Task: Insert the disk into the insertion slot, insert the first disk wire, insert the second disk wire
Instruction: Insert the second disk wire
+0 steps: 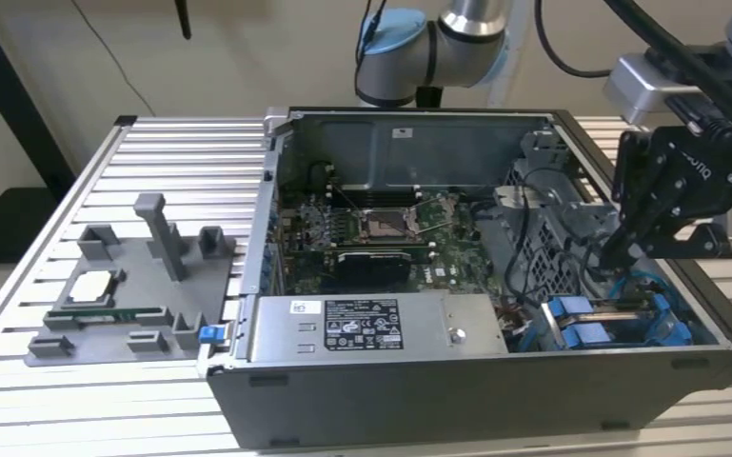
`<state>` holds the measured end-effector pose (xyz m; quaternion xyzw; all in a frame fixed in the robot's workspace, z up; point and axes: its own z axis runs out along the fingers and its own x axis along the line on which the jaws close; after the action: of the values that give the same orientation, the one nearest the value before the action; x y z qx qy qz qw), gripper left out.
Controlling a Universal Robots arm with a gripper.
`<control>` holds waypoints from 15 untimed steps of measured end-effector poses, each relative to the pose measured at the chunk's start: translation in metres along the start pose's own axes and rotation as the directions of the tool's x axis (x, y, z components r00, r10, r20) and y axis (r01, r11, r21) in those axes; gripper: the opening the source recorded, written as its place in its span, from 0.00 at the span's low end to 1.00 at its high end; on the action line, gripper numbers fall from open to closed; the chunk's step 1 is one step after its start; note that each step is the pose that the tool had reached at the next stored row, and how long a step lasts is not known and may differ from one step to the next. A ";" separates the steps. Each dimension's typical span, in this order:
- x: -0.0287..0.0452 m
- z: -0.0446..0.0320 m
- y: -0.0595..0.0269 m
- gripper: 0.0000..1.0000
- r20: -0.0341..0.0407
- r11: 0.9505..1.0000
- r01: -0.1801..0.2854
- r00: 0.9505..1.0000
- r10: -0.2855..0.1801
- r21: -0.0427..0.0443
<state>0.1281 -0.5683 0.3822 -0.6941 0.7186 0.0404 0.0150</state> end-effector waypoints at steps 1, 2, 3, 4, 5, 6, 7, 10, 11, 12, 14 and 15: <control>0.0000 0.0005 0.0000 0.00 0.000 1.000 0.000 1.000 0.000 0.000; 0.0001 0.0010 0.0000 0.00 0.000 1.000 0.000 1.000 0.000 0.000; 0.0001 0.0014 -0.0001 0.00 0.000 1.000 0.000 1.000 0.000 0.000; 0.0001 0.0017 -0.0001 0.00 0.000 1.000 0.000 1.000 0.000 0.000; 0.0002 0.0018 -0.0001 0.00 0.000 1.000 0.000 1.000 0.000 0.000; 0.0002 0.0020 -0.0001 0.00 0.000 1.000 0.000 1.000 0.000 0.000; 0.0002 0.0023 -0.0001 0.00 0.000 1.000 0.000 1.000 0.000 0.000; 0.0002 0.0030 -0.0001 0.00 0.000 1.000 0.000 1.000 0.000 0.000; 0.0003 0.0034 -0.0001 0.00 0.000 1.000 0.000 1.000 0.000 0.000; 0.0003 0.0037 -0.0001 0.00 0.000 1.000 0.000 1.000 0.000 0.000; 0.0004 0.0048 -0.0002 0.00 0.000 1.000 0.000 1.000 0.000 0.000; 0.0005 0.0055 -0.0002 0.00 0.000 1.000 0.000 1.000 0.000 0.000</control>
<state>0.1281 -0.5684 0.3766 -0.6941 0.7186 0.0404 0.0150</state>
